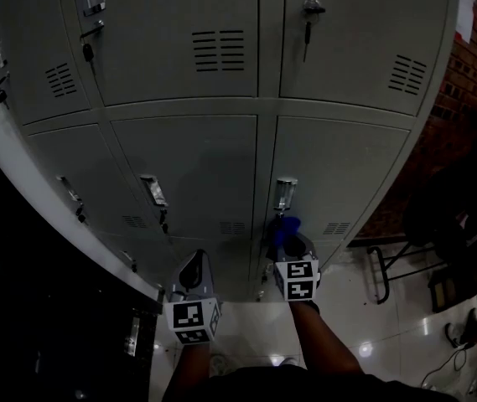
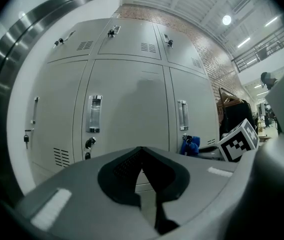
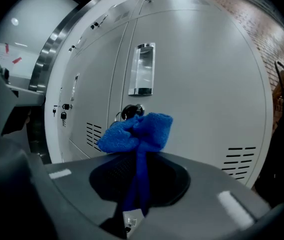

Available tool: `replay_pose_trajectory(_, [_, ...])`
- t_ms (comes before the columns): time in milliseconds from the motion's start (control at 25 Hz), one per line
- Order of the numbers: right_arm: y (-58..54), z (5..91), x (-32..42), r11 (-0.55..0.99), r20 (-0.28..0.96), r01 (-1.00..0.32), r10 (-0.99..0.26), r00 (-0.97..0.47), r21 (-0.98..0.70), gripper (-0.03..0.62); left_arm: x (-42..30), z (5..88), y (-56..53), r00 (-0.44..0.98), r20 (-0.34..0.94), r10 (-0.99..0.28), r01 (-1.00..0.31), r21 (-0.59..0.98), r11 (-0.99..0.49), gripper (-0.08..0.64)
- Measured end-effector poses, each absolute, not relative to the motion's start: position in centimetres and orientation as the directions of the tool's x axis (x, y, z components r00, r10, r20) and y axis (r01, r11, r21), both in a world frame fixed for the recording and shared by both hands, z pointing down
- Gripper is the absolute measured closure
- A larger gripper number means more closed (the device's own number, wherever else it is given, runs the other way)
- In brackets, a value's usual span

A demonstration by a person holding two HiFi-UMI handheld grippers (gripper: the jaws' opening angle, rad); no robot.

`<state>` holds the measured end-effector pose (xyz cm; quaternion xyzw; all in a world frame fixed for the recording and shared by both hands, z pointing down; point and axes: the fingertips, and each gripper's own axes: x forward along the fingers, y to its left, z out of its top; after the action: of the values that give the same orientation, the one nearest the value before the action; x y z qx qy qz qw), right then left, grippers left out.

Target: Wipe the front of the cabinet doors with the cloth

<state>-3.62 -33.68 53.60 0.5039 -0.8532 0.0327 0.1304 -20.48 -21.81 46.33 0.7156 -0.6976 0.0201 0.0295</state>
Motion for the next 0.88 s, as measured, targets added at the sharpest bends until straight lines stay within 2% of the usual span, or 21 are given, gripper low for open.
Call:
replay_pose_trajectory(320, [-33.2, 53.7, -5.7, 0.506, 0.264, -0.86, -0.841, -0.473, 0.071, 0.528, -22.5, 46.2, -20.6, 0.005, 0.07, -0.998, -1.0, 0.011, -0.004, 0.543])
replay_pose_trajectory(640, [-31.1, 54.9, -6.1, 0.546, 0.282, -0.837, -0.8, -0.531, -0.027, 0.526, -22.5, 46.5, -20.0, 0.027, 0.077, -0.997, -0.999, 0.023, -0.025, 0.543])
replay_pose_trajectory(880, [-27.0, 55.7, -6.4, 0.595, 0.287, -0.803, -0.77, -0.57, 0.001, 0.526, -22.1, 47.7, -20.3, 0.051, 0.098, -0.994, -0.998, 0.038, -0.047, 0.543])
